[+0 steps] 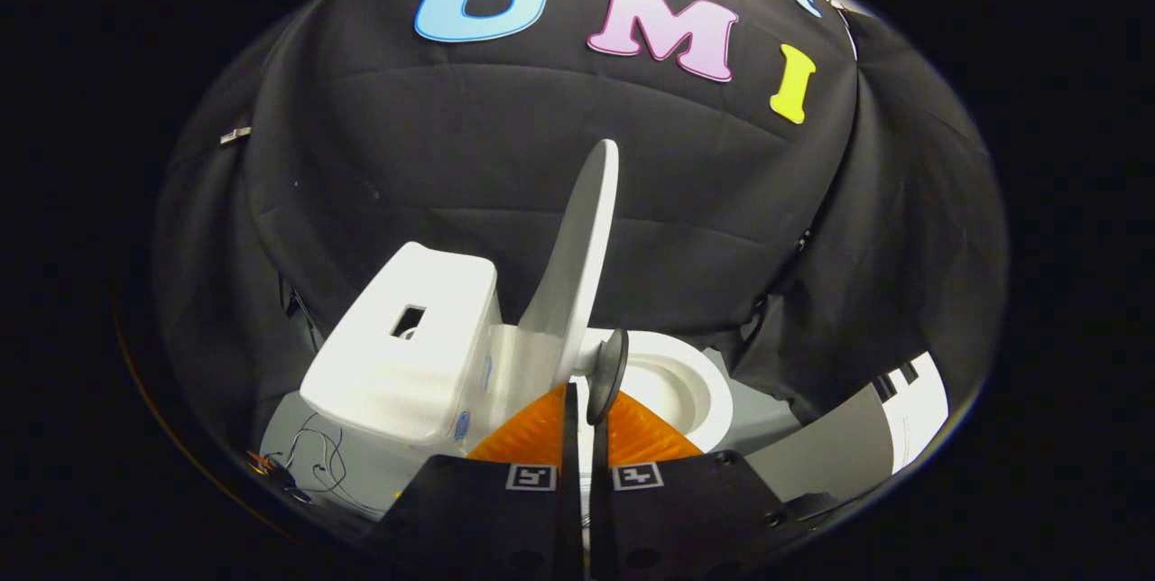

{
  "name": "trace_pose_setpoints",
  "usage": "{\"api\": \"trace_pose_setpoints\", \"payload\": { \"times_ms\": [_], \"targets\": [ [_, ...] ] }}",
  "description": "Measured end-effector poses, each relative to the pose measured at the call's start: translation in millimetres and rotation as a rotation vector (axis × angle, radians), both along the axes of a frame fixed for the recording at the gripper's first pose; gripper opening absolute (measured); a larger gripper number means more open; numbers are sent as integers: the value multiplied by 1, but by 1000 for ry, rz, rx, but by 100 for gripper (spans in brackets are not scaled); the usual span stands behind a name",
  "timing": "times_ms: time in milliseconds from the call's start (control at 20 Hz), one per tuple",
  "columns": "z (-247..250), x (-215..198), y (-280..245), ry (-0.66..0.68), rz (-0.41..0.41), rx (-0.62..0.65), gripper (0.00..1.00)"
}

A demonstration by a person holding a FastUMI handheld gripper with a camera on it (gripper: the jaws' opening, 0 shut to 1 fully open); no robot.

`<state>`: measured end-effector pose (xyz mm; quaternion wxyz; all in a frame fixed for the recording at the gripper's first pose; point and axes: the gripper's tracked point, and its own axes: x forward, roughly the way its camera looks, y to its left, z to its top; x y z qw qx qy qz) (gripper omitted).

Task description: Open the toilet lid.

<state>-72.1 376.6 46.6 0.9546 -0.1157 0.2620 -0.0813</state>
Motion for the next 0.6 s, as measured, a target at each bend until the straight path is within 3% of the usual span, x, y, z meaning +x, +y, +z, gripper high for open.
{"api": "trace_pose_setpoints", "payload": {
  "times_ms": [600],
  "targets": [
    [-8,1,58,-26,29,-110,8]
  ]
}}
